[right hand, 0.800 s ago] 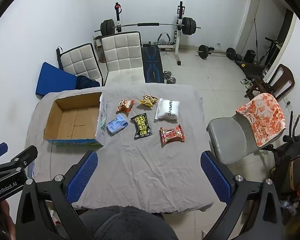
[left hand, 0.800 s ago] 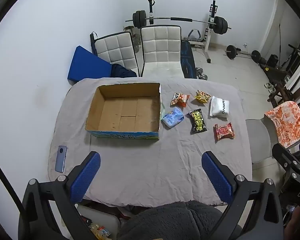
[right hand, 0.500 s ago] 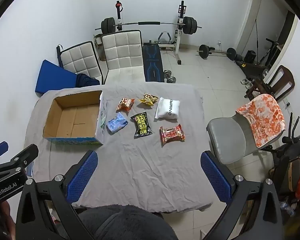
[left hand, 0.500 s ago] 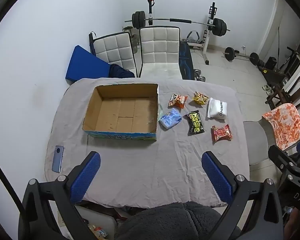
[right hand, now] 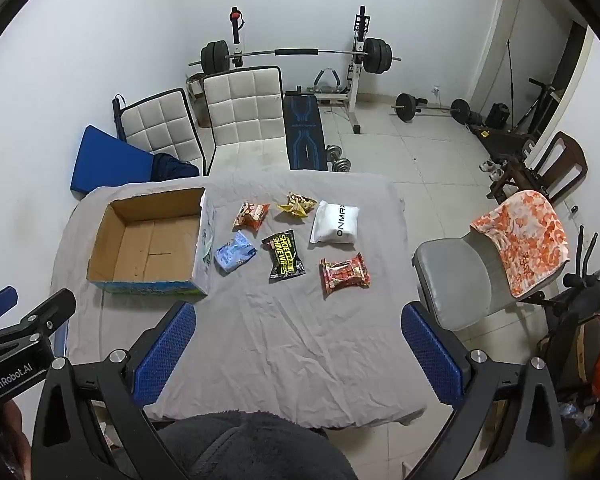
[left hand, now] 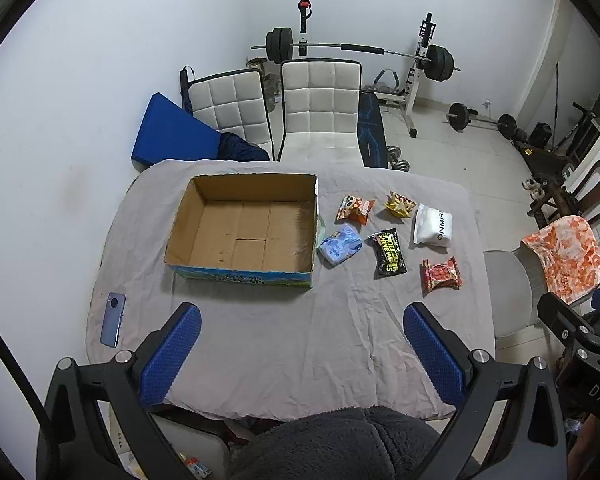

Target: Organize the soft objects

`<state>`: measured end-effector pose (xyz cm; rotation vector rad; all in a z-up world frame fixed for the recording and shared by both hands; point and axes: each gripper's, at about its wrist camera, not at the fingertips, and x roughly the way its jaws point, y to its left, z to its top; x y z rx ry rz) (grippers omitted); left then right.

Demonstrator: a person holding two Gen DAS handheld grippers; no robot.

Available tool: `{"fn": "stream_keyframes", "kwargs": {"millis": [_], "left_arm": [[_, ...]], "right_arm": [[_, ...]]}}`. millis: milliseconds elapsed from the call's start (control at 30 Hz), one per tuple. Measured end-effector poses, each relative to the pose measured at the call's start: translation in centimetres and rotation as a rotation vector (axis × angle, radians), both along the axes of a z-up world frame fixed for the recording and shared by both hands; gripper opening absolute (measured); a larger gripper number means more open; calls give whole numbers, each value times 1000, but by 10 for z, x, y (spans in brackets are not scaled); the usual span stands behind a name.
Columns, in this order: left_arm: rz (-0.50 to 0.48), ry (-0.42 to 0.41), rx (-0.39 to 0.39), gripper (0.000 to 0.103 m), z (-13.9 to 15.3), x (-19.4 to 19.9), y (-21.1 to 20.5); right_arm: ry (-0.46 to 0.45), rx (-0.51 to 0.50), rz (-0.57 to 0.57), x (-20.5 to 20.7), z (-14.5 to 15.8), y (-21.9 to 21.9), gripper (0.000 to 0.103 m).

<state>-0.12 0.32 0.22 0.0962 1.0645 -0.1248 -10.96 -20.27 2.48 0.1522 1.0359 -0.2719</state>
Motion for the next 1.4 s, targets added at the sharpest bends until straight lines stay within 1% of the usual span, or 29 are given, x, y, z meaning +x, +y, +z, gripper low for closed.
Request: {"fn": "stream_keyframes", "kwargs": {"millis": [333,500,700,1400], "left_arm": [[6,-13,-14,103,4,-1,3],[6,-22,1,103,7,-1,2],[8,-26,-1,103,8,-1,3],[14,-36,-16,103,12,-2,10]], "right_arm": [[-12,7,-10,-2,8,-4,103],[-21,10,-22,-3,7,-7,103],[-23,9,-22,-4,7,-9,103],[-53,-37,-3,-7,16,9,103]]}}
